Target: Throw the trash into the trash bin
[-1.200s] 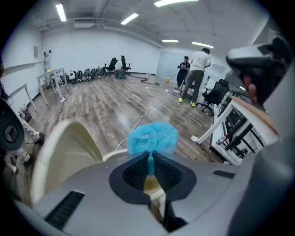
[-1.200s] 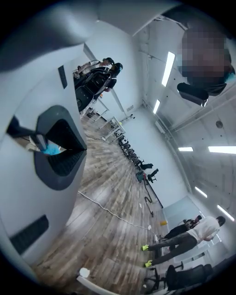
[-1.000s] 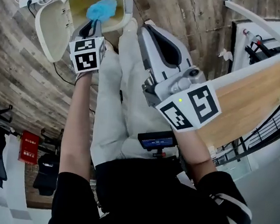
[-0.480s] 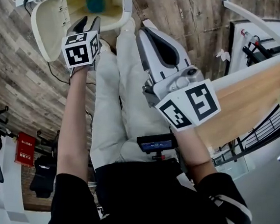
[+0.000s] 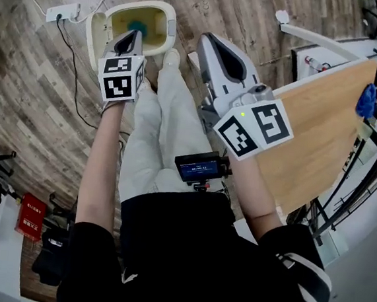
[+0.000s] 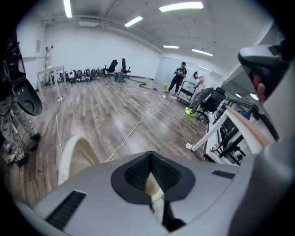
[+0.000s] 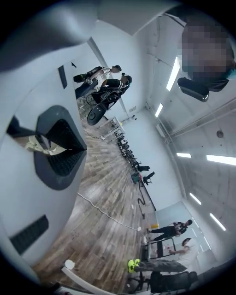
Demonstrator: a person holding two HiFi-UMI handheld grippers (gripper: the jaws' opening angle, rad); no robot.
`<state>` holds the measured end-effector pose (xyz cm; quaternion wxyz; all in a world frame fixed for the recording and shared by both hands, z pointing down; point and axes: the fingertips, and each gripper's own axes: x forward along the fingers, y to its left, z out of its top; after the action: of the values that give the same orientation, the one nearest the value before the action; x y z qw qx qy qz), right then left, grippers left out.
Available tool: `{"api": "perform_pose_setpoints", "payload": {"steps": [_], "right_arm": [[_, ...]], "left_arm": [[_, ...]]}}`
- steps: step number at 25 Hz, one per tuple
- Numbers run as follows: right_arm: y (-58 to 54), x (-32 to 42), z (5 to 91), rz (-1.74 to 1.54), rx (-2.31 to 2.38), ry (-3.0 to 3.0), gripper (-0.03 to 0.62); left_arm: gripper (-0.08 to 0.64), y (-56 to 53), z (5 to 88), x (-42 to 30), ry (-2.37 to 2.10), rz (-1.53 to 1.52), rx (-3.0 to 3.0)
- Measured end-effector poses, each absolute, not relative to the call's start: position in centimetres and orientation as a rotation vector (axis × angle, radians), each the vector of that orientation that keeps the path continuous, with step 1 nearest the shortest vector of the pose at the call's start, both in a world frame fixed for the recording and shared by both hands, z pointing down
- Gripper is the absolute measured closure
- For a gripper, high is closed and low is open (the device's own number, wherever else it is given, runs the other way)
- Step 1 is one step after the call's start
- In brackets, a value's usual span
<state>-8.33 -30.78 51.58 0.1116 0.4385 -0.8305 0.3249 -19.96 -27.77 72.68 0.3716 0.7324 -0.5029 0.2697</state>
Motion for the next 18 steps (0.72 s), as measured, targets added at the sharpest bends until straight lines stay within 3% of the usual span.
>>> {"api": "perform_pose_setpoints", "payload": {"steps": [7,18], "right_arm": [[-27.9,-10.1,37.3,0.613,1.292,-2.647,0.594],[-19.2,-13.6,26.1,0.423,1.221,-2.76,0.594]], "left_arm": [[0.555,-26.6,54.1,-21.3,-1.411,0.479,2.142],[0.555,-16.5,31.9,-24.9,-1.431,-0.075,2.354]]}}
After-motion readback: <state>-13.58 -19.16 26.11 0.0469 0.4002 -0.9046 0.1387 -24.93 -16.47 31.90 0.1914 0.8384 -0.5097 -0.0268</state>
